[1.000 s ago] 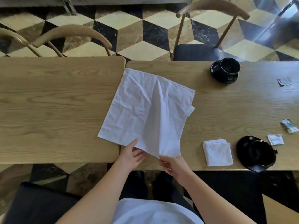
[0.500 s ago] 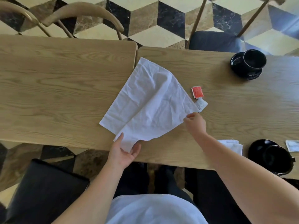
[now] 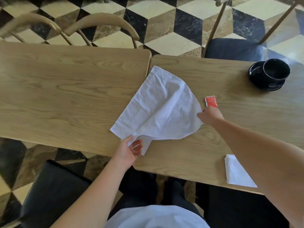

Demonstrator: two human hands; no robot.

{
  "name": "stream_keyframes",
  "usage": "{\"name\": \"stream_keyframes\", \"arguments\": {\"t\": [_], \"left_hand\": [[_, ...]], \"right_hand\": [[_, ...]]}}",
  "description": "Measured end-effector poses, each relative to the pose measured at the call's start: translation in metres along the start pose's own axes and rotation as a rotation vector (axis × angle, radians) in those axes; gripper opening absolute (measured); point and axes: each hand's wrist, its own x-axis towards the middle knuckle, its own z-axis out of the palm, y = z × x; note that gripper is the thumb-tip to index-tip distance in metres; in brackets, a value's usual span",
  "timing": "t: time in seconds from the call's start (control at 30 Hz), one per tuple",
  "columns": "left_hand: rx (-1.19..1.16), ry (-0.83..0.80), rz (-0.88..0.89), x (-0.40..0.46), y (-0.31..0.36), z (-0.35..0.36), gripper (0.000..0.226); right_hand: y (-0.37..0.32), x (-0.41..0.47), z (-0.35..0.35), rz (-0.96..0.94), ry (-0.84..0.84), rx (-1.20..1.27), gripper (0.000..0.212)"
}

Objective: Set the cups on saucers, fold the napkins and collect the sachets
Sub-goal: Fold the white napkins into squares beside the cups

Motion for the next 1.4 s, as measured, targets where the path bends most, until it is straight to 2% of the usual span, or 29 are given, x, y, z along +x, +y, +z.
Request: {"name": "stream_keyframes", "arguments": {"t": [0.07, 0.13, 0.2, 0.27, 0.4, 0.5, 0.6, 0.67, 0.77, 0.9, 1.0, 1.1, 1.27, 1.4], "left_hand": [[0.017, -0.020, 0.062, -0.004, 0.033, 0.020, 0.031], [0.055, -0.049, 0.183, -0.010, 0.077, 0.052, 0.021], [0.095, -0.102, 0.322, -0.021, 0.124, 0.087, 0.017], [0.061, -0.160, 0.414, -0.034, 0.164, 0.119, 0.020], [-0.066, -0.352, 0.534, -0.070, 0.219, 0.168, 0.019], [-0.110, -0.486, 0.608, -0.101, 0.245, 0.190, 0.020], [-0.122, -0.570, 0.646, -0.117, 0.264, 0.199, 0.025], [-0.131, -0.606, 0.643, -0.117, 0.267, 0.198, 0.018], [-0.118, -0.642, 0.594, -0.104, 0.251, 0.183, 0.018], [0.025, -0.616, 0.485, -0.076, 0.205, 0.138, 0.025], [0.087, -0.513, 0.389, -0.047, 0.163, 0.096, 0.031], [0.186, -0.329, 0.292, -0.024, 0.120, 0.057, 0.024], [0.370, -0.097, 0.186, 0.000, 0.062, 0.000, 0.012], [0.407, -0.006, 0.133, 0.010, 0.041, -0.028, 0.020]], "right_hand": [[-0.017, -0.002, -0.028, 0.055, -0.048, 0.216, 0.019], [-0.038, -0.004, -0.068, 0.075, -0.089, 0.597, 0.015], [-0.055, -0.008, -0.112, 0.031, -0.073, 0.930, 0.009], [-0.068, -0.017, -0.152, -0.056, -0.022, 1.159, 0.009], [-0.081, -0.035, -0.212, -0.140, 0.092, 1.463, 0.004], [-0.081, -0.042, -0.246, -0.242, 0.126, 1.588, 0.010], [-0.074, -0.049, -0.265, -0.328, 0.164, 1.615, 0.019], [-0.066, -0.056, -0.264, -0.359, 0.159, 1.612, 0.022], [-0.050, -0.071, -0.243, -0.276, 0.172, 1.611, 0.020], [-0.018, -0.095, -0.182, -0.152, 0.162, 1.542, 0.011], [0.015, -0.106, -0.127, -0.051, 0.112, 1.437, 0.012], [0.045, -0.112, -0.074, 0.045, 0.068, 1.257, 0.018], [0.083, -0.127, -0.008, 0.256, 0.013, 1.181, 0.012], [0.100, -0.138, 0.016, 0.349, -0.056, 1.118, 0.014]]}}
